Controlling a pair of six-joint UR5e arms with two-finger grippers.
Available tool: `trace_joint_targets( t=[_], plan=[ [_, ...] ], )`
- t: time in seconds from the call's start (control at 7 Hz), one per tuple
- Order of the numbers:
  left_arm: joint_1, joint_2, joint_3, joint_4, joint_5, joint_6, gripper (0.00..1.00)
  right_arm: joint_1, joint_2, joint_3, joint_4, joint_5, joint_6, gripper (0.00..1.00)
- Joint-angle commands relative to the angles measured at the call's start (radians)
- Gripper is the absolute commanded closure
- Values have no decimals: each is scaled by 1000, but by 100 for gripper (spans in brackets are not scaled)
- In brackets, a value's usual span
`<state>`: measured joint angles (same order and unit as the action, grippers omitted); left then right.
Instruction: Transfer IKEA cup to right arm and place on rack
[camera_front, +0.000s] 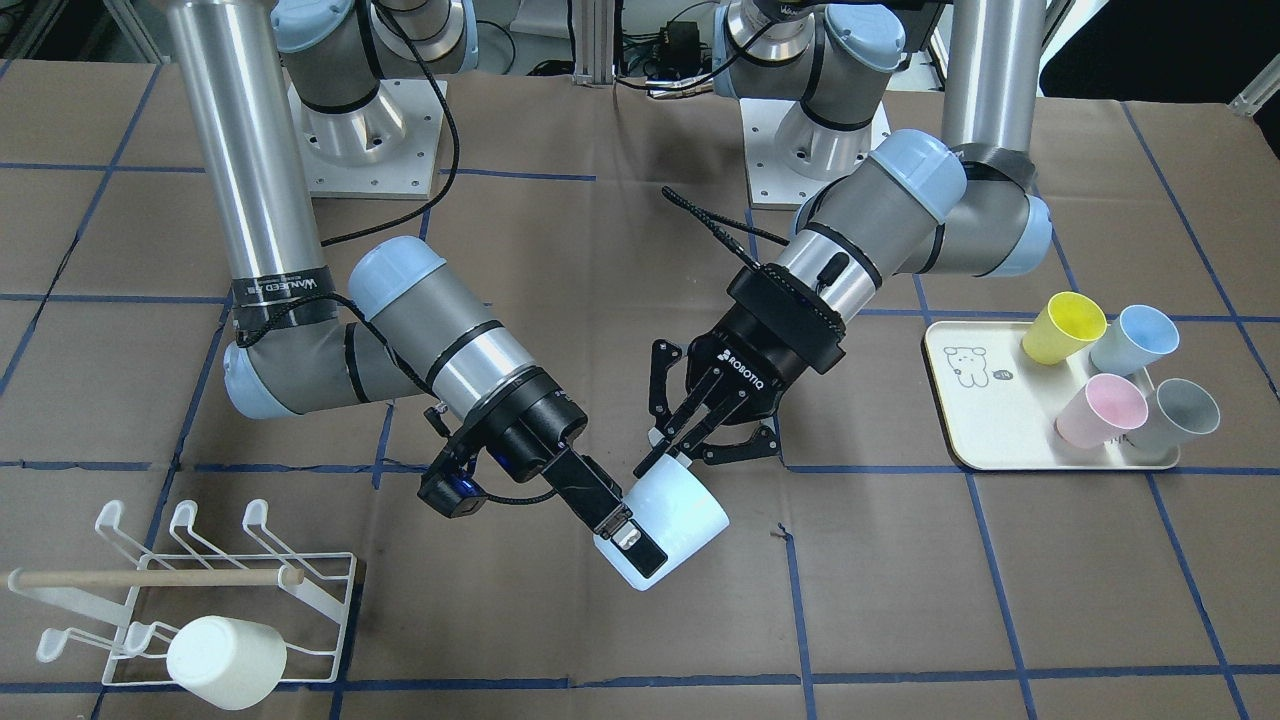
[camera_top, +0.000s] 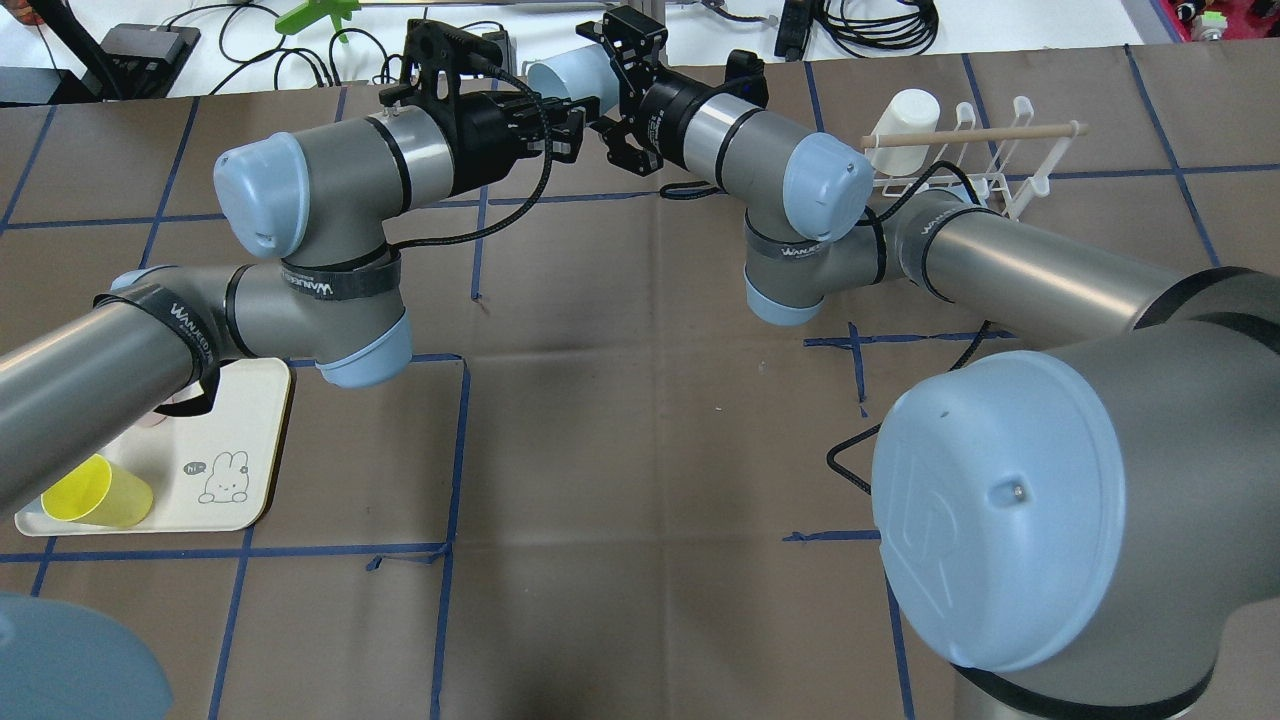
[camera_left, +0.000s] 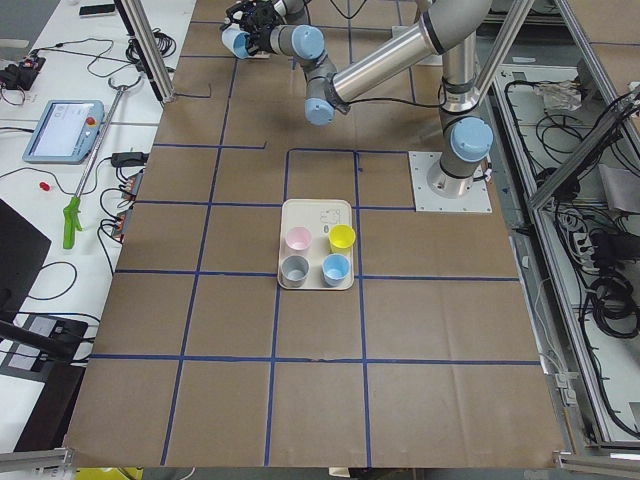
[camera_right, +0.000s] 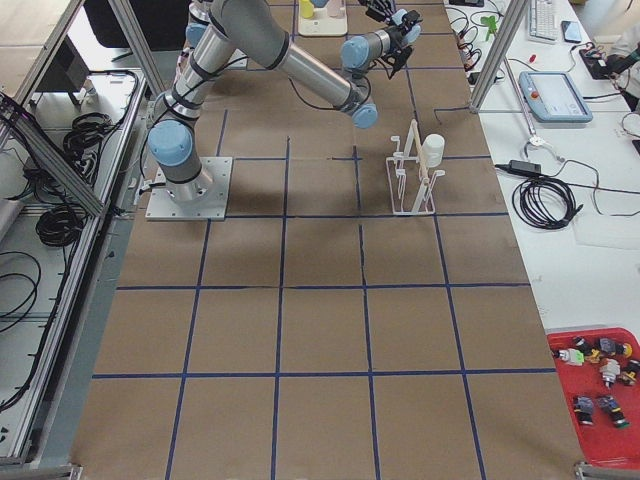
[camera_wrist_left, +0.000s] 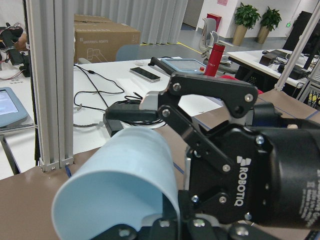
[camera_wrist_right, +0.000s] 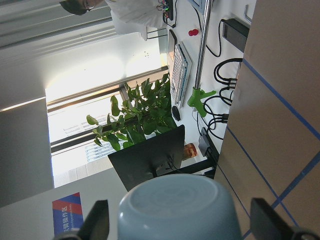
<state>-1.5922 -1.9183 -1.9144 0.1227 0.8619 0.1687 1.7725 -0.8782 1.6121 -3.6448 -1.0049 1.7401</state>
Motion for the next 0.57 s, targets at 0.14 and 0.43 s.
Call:
trace_joint_targets(
  t=[0.14,0.43],
  plan=[
    [0,1,1,-2,0,0,99,-1,-2,-6,-3,2,-11,46],
    [0,2,5,2,38,-3,70,-1,-5,-6,-3,2,-14,57]
  ],
)
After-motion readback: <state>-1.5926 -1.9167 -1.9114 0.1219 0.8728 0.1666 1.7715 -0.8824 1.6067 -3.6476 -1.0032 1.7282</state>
